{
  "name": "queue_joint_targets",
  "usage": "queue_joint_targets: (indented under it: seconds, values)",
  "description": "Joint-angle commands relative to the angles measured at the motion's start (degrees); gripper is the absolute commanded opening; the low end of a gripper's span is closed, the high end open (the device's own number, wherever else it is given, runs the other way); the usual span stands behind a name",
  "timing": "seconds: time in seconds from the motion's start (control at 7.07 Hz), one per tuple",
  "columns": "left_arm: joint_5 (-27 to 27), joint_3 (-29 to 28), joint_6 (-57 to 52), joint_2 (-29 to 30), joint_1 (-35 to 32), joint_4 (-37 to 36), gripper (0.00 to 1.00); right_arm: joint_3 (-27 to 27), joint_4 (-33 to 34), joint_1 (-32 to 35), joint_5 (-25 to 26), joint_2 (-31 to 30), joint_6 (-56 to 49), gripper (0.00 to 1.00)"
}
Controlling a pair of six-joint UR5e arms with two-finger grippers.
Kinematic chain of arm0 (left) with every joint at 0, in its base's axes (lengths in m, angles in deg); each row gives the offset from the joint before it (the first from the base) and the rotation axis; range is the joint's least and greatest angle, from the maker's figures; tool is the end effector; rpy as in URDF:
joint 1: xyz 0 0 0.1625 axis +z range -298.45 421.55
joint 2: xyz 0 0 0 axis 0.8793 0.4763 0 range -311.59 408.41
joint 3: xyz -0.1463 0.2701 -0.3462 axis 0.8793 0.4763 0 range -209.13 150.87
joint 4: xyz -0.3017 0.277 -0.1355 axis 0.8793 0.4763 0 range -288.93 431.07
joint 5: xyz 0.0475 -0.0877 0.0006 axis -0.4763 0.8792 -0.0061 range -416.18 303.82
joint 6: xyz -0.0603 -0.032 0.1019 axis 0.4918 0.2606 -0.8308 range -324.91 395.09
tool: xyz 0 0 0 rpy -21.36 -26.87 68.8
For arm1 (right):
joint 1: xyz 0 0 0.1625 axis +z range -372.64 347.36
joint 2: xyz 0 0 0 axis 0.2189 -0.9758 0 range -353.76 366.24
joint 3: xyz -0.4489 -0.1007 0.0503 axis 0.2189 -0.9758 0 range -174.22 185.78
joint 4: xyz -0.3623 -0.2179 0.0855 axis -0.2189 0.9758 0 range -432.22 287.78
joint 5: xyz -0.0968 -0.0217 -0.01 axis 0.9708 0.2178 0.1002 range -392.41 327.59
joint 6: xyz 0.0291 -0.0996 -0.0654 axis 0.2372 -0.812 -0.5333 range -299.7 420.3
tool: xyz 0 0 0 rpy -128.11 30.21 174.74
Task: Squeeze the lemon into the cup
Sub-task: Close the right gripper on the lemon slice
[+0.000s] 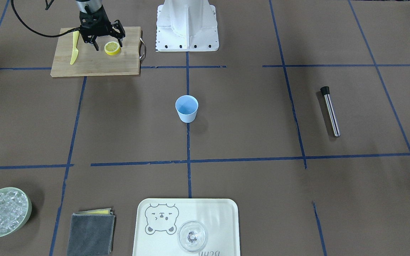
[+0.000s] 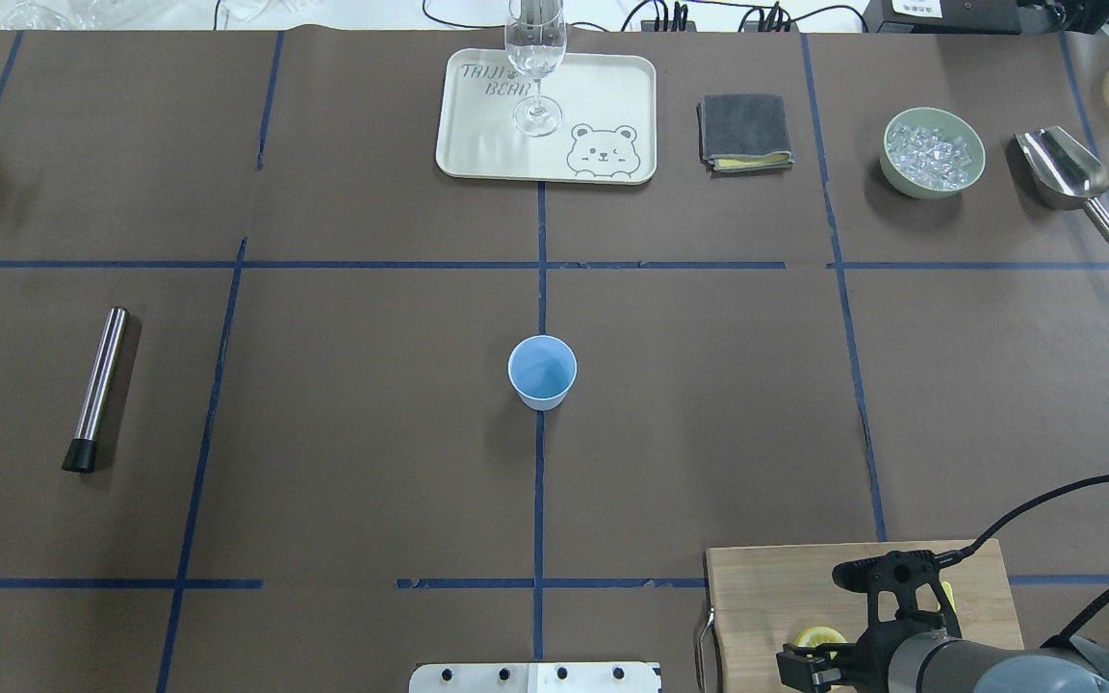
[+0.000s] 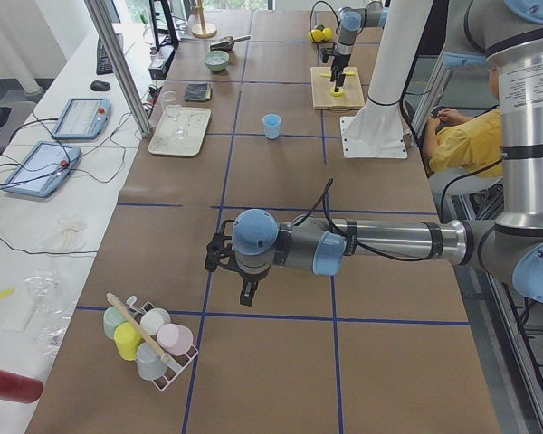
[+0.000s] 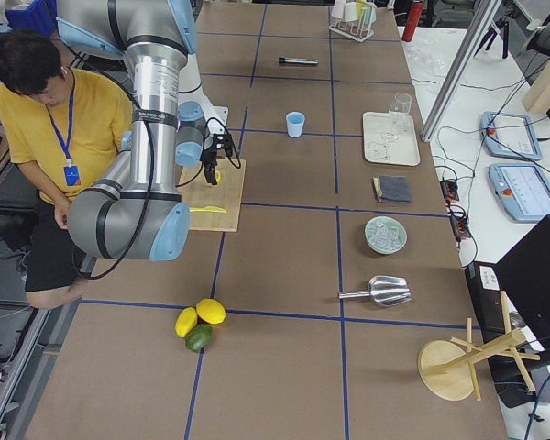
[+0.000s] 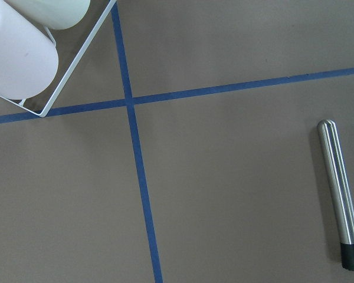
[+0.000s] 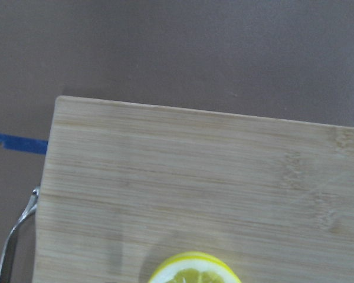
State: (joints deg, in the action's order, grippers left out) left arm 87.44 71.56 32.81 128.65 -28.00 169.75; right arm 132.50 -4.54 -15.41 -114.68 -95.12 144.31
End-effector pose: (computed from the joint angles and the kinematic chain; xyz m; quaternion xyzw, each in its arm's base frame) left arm -0.0312 -0.4425 0.6671 0.0819 0.4482 0.0589 0.8882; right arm -0.4433 -0.1285 0.4487 0.0730 -0.4013 -0.0425 0.9121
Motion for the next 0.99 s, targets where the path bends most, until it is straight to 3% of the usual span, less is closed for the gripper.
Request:
queue_joint_targets:
  seconds: [0.0,0.28,0.57,0.85]
  values:
    - [0.0,0.0,0.0,-0.1,0.0,0.0,1.0,-1.5,0.0,0.0,-0.4,0.7,0.0,1.0]
    - [0.0,0.1,0.0,-0.1,0.0,0.0,1.0,-1.6,0.0,0.0,-0.3,0.6,0.0,0.98]
    - [0.1,0.2,0.0,-0.2,-0.1,0.0,1.0,-1.5,0.0,0.0,-0.3,0.6,0.0,0.8]
    - [0.1,0.2,0.0,-0.3,-0.2,0.1,1.0,-1.4,0.0,0.0,-0.3,0.6,0.0,0.8]
